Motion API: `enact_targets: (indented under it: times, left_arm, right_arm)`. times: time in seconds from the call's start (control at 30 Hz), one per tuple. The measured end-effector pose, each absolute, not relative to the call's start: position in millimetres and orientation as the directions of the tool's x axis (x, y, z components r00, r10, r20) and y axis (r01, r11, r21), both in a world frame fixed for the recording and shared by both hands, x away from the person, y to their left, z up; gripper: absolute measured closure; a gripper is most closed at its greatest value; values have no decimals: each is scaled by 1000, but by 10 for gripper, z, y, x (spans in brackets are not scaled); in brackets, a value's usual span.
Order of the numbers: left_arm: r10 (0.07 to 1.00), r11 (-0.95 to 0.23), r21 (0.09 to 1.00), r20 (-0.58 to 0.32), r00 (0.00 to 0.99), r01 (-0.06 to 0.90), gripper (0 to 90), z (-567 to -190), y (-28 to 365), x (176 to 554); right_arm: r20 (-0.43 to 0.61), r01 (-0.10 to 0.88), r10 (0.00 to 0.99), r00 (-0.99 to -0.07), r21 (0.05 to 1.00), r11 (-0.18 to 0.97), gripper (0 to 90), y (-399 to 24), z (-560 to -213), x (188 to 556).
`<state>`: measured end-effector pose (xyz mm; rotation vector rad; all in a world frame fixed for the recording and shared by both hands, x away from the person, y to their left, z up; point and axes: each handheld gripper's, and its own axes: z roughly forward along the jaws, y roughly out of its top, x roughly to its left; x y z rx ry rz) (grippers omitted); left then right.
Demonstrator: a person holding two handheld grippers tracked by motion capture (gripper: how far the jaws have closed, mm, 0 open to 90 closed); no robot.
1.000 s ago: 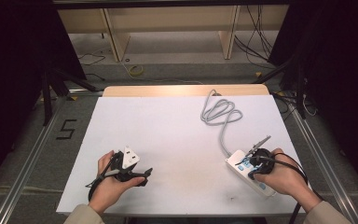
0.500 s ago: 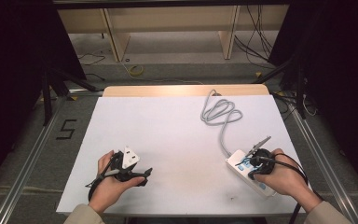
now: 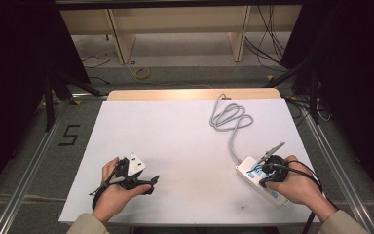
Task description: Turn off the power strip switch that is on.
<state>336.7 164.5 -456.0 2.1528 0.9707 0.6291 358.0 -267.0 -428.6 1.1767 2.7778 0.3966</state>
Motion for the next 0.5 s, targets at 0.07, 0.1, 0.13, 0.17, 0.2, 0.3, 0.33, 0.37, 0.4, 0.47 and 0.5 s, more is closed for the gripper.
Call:
enact_targets:
  times: [0.07, 0.1, 0.13, 0.17, 0.2, 0.3, 0.33, 0.37, 0.4, 0.47, 0.5]
  left_arm:
    - [784, -487, 747, 145, 604, 453, 151, -4560, 1646, 3368]
    - [784, -486, 747, 145, 603, 453, 151, -4561, 1645, 3368]
    - [785, -486, 747, 145, 603, 453, 151, -4560, 1646, 3368]
    - [784, -486, 747, 145, 603, 453, 151, -4560, 1646, 3368]
    - [784, -487, 747, 146, 603, 453, 151, -4559, 1646, 3368]
    - [784, -487, 746, 145, 603, 454, 151, -4558, 1646, 3366]
    - [785, -486, 747, 145, 603, 453, 151, -4559, 1646, 3366]
    - [784, -487, 746, 146, 603, 453, 151, -4558, 1647, 3366]
    - [784, -487, 746, 146, 603, 453, 151, -4558, 1647, 3366]
    - [784, -487, 747, 146, 604, 453, 151, -4559, 1647, 3368]
    - [785, -486, 747, 145, 603, 454, 151, -4560, 1646, 3367]
  right_arm:
    - [12, 691, 717, -697, 280, 667, 900, -2673, -4288, 3581]
    - [14, 692, 718, -696, 278, 666, 900, -2675, -4286, 3582]
    - [15, 692, 718, -696, 278, 666, 900, -2676, -4285, 3582]
    - [15, 691, 716, -697, 278, 667, 900, -2677, -4285, 3582]
    - [14, 691, 717, -697, 279, 667, 900, -2676, -4285, 3581]
    - [12, 688, 715, -699, 281, 669, 900, -2675, -4286, 3581]
    - [12, 688, 715, -699, 281, 669, 900, -2675, -4285, 3580]
    - [12, 688, 715, -699, 281, 669, 900, -2675, -4285, 3580]
    - [13, 688, 715, -699, 281, 669, 900, -2675, -4285, 3581]
    - [15, 689, 715, -699, 280, 668, 900, -2677, -4284, 3582]
    - [15, 691, 716, -698, 279, 667, 900, -2678, -4284, 3581]
